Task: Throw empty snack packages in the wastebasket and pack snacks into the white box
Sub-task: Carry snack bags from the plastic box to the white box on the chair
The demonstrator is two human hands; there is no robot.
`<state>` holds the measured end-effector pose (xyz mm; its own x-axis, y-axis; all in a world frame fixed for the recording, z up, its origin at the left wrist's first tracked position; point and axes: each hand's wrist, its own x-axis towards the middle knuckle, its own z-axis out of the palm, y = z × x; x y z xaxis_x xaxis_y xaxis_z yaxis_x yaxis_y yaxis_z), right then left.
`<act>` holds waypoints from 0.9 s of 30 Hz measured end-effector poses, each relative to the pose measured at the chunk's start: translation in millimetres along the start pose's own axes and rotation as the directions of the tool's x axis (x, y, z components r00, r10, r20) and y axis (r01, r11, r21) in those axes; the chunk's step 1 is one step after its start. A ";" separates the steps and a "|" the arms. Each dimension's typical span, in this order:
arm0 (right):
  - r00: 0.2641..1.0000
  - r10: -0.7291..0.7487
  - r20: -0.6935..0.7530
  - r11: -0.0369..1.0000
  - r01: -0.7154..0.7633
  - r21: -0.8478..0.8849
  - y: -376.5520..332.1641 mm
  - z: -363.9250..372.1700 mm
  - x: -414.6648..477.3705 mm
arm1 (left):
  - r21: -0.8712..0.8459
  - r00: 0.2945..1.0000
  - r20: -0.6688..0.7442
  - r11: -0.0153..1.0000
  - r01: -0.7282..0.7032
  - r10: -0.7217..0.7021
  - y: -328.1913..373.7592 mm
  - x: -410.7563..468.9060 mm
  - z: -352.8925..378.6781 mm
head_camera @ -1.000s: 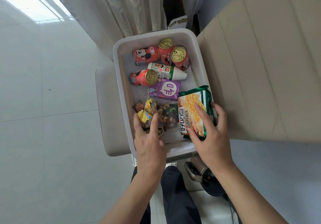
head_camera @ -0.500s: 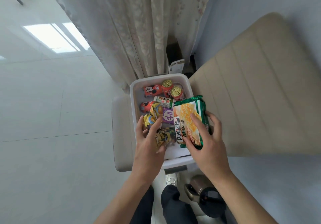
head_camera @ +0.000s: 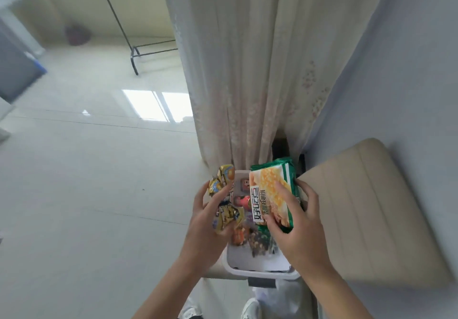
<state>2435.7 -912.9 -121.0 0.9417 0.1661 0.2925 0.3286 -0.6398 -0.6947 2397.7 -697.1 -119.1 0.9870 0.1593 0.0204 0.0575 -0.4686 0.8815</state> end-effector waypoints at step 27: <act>0.826 -0.513 0.234 0.825 0.399 0.401 -359.8 162.3 -124.5 | -0.039 0.786 -0.610 0.994 0.102 -0.104 -59.2 -300.1 -339.3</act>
<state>2211.9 -581.6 -14.1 0.6259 0.6409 0.4444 0.6753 -0.1602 -0.7200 2047.2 -422.3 -17.3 0.6780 0.7039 0.2116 0.1518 -0.4158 0.8967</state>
